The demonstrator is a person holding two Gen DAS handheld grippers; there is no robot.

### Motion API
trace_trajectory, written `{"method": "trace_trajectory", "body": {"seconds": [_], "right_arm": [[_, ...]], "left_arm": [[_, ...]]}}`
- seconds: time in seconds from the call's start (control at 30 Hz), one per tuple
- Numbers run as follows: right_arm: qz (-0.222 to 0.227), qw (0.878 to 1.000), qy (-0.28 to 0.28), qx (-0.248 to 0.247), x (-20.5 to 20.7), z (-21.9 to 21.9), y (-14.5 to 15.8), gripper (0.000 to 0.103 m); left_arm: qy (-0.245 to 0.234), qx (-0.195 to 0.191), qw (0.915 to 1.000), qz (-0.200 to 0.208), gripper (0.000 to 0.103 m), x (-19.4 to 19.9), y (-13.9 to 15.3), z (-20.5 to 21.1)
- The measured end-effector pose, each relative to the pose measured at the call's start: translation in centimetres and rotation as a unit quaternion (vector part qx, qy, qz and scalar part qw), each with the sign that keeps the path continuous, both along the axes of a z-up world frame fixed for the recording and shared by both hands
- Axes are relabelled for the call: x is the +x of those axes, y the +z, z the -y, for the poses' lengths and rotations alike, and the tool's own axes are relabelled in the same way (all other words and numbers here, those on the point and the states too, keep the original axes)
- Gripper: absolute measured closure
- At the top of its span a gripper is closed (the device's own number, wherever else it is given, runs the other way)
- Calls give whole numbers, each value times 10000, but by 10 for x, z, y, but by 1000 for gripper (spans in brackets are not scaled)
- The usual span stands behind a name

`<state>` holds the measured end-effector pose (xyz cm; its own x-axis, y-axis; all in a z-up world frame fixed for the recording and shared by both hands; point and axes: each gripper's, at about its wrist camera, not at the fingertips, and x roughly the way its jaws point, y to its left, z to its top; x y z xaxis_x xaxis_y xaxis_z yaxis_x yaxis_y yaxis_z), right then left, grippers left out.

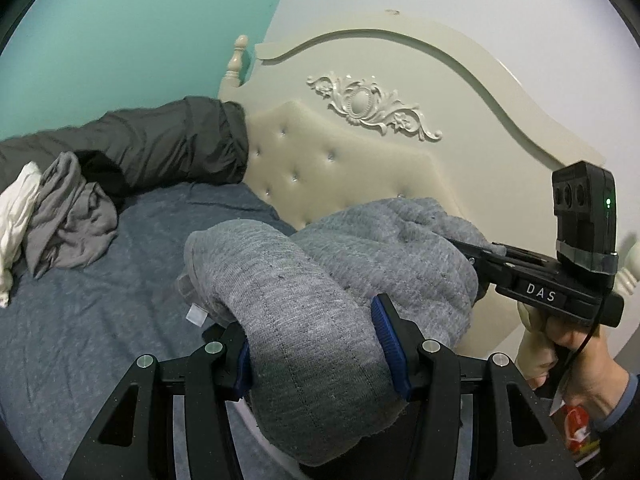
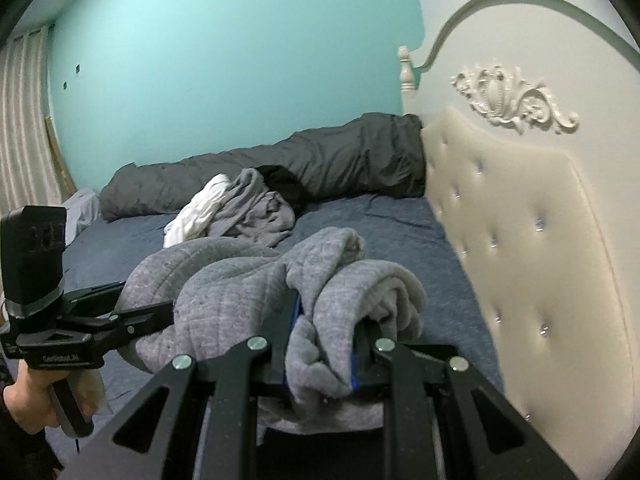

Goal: Fold clothes
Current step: 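Lift and carry the folded sweatshirt with both grippers onto the clothes stack by the headboard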

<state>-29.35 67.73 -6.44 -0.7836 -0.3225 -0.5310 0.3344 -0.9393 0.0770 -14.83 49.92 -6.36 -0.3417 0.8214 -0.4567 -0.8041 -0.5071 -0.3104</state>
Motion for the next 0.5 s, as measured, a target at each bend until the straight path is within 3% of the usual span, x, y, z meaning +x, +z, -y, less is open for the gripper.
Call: {"method": "trace_trajectory", "body": {"seconds": [0.1, 0.5], "right_arm": [[3, 10000, -82, -33, -3, -16, -9, 84], [1079, 9938, -108, -248, 30, -61, -100, 84]], "left_arm": [[-52, -20, 10000, 5, 47, 7, -13, -17], [-320, -425, 9951, 835, 47, 66, -102, -18]]}}
